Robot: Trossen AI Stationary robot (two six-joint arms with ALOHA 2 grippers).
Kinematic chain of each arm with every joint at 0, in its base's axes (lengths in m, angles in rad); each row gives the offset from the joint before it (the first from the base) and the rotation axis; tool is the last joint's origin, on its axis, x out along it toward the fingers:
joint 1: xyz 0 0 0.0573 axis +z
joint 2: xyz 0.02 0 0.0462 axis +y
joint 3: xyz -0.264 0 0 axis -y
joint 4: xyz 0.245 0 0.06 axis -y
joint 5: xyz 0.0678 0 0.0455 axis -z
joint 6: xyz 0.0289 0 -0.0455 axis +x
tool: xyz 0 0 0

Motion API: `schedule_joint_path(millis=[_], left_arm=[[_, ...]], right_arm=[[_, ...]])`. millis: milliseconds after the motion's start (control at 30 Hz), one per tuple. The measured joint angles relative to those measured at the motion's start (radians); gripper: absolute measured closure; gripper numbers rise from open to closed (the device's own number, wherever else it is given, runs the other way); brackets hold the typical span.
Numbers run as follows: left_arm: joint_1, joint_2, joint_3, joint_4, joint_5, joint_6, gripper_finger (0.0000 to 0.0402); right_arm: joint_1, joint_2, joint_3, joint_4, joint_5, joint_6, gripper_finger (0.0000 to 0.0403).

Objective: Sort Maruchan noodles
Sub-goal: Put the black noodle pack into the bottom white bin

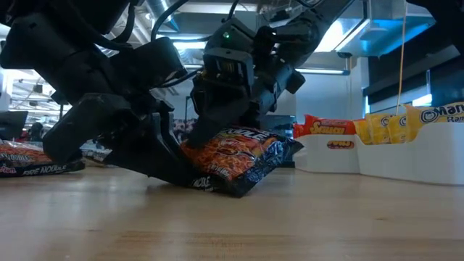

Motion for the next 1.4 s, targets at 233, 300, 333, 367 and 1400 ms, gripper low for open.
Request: schedule_joint_path(millis=[233,300,333,367,1400], left_arm=[[-0.002,0.000,0.000,-0.003,-0.011,0.002,0.0297],[-0.005,0.000,0.000,-0.006,-0.012,0.002,0.0297],[-0.009,-0.003,0.000,-0.012,-0.015,0.003,0.0297],[-0.015,-0.006,0.000,-0.019,-0.018,0.006,0.0297],[-0.132,-0.111,0.000,-0.205,-0.017,0.000,0.0297]], right_arm=[[-0.001,-0.001,0.001,-0.011,-0.006,-0.031,0.0205],[-0.001,-0.004,0.002,-0.013,-0.013,-0.041,0.0234],[-0.001,-0.005,0.003,-0.014,-0.016,-0.047,0.0246],[-0.001,-0.006,0.004,-0.015,-0.020,-0.049,0.0258],[0.477,-0.648,0.002,-0.907,0.404,0.193,0.0275]])
